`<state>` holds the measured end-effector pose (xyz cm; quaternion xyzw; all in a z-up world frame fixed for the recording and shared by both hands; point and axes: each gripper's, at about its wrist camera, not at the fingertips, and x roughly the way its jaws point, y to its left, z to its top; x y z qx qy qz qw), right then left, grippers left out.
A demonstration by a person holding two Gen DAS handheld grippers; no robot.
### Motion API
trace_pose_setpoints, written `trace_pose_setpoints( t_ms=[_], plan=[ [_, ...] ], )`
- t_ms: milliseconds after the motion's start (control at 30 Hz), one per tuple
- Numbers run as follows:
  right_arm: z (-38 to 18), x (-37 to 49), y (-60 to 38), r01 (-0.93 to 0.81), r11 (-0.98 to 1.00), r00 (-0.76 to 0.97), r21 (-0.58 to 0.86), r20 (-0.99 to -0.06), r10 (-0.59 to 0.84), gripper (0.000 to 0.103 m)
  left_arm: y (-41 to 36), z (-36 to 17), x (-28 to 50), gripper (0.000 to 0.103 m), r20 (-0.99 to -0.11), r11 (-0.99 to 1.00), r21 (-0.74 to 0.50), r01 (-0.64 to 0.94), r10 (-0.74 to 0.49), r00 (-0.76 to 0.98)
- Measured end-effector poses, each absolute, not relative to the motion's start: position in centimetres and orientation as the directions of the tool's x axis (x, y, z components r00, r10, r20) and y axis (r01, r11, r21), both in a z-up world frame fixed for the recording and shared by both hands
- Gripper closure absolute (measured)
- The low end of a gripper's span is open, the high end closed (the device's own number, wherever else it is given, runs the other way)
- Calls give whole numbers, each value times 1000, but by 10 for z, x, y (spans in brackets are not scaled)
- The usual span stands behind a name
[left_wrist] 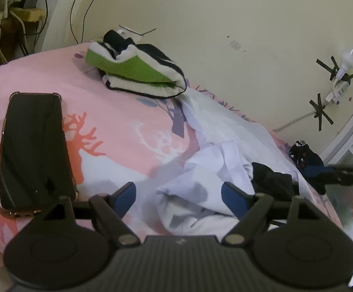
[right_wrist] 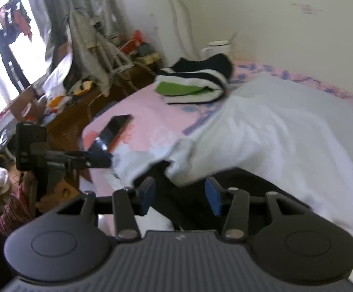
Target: Fold small clothes
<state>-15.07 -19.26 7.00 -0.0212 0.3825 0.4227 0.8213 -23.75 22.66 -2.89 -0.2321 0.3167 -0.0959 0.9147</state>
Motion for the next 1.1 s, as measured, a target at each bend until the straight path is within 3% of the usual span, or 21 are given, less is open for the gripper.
trace_pose_setpoints(
  t_ms=[300, 433, 600, 733, 867, 967, 1033, 1100],
  plan=[
    [71, -177, -288, -555, 818, 558, 154, -660, 503, 56, 220, -19, -215, 23, -574, 907, -419, 27, -288, 766],
    [102, -132, -306, -525, 843, 638, 115, -603, 479, 56, 217, 31, -180, 24, -529, 946, -310, 93, -253, 810],
    [121, -31, -335, -398, 906, 716, 144, -569, 405, 56, 181, 94, -73, 22, -500, 960, -178, 217, -278, 820],
    [99, 65, -362, -264, 933, 729, 245, -583, 360, 56, 151, 90, 68, 22, -624, 978, -108, 178, -206, 754],
    [52, 143, -372, -158, 935, 717, 319, -614, 330, 56, 143, 35, 194, 27, -794, 996, -92, 13, -81, 602],
    [14, 183, -373, -119, 920, 691, 373, -634, 347, 56, 146, -1, 242, 28, -854, 995, -61, -76, -13, 519],
    [-8, 206, -370, -106, 918, 671, 383, -654, 351, 56, 150, -13, 254, 28, -872, 991, -97, -92, -40, 487],
    [-25, 221, -369, -104, 905, 652, 412, -659, 375, 56, 145, -15, 261, 21, -879, 989, -104, -103, -43, 475]
  ],
)
